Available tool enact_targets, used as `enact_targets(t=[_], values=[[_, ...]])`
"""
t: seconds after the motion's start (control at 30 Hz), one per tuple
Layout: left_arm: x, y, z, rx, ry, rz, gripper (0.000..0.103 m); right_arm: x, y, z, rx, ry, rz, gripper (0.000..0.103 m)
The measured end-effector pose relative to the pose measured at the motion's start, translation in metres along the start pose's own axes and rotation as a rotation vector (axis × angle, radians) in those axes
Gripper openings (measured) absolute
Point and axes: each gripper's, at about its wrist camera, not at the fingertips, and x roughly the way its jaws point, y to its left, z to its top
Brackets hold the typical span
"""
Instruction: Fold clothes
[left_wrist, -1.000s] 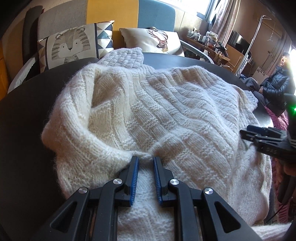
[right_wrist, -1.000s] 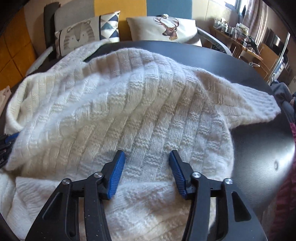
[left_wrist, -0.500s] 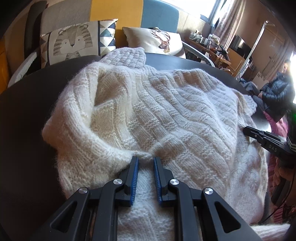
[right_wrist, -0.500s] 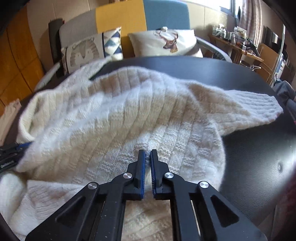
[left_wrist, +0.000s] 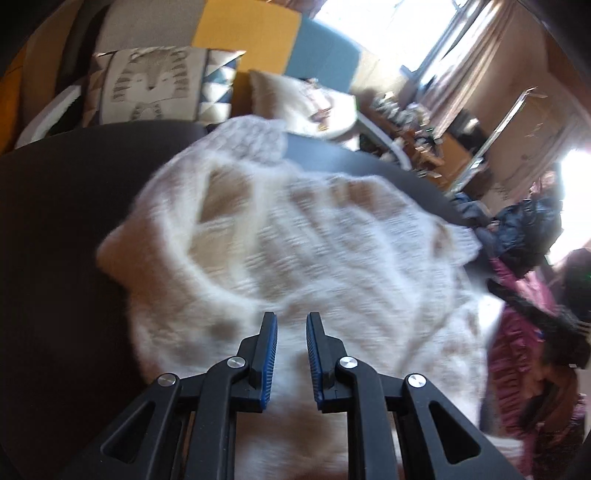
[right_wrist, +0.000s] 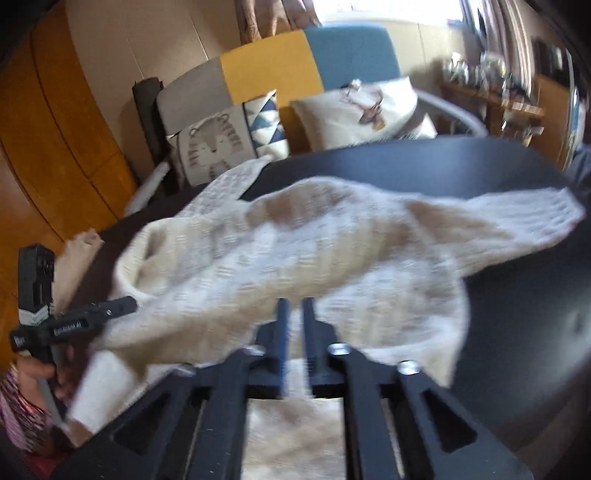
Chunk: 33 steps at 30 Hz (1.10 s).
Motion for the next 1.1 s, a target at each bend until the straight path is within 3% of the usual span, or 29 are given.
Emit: enact_targets(t=[0.03,0.13,0.37,0.47,0.5,0.57,0.63,0.67,0.8,1.0,1.1], values=[[-0.002,-0.005,0.001,0.012,-0.003,-0.014,0.016,0.006,0.002,0.000,0.019,0.011,0.014,0.035],[-0.003,-0.026,0.002,0.104,0.000,-0.002,0.018,0.027,0.004,0.001,0.080,0.042,0.035,0.055],[0.001,-0.065,-0.011,0.309,0.045,-0.009,0.019,0.063,0.002,0.004,0.135,0.098,0.015,0.054],[0.007,-0.067,-0.018,0.335,0.069,-0.016,0.019,0.076,0.004,0.005,0.135,0.123,0.002,0.054],[0.009,-0.066,-0.019,0.338,0.078,-0.020,0.019,0.080,0.005,0.005,0.131,0.126,-0.001,0.053],[0.013,-0.065,-0.023,0.342,0.095,-0.025,0.019,0.089,0.007,0.005,0.126,0.137,-0.007,0.041],[0.018,-0.064,-0.026,0.350,0.118,-0.015,0.019,0.098,0.008,0.004,0.122,0.155,0.000,0.012],[0.021,-0.064,-0.028,0.357,0.132,-0.009,0.019,0.102,0.009,0.003,0.117,0.161,0.007,0.009],[0.024,-0.065,-0.036,0.408,0.152,0.050,0.019,0.090,0.016,0.006,0.092,0.120,0.017,0.007],[0.008,-0.070,-0.039,0.436,0.115,0.034,0.021,0.054,0.021,0.016,0.102,0.041,0.068,0.007],[0.012,-0.071,-0.040,0.464,0.124,0.066,0.022,0.044,0.026,0.018,0.101,0.028,0.085,0.007]])
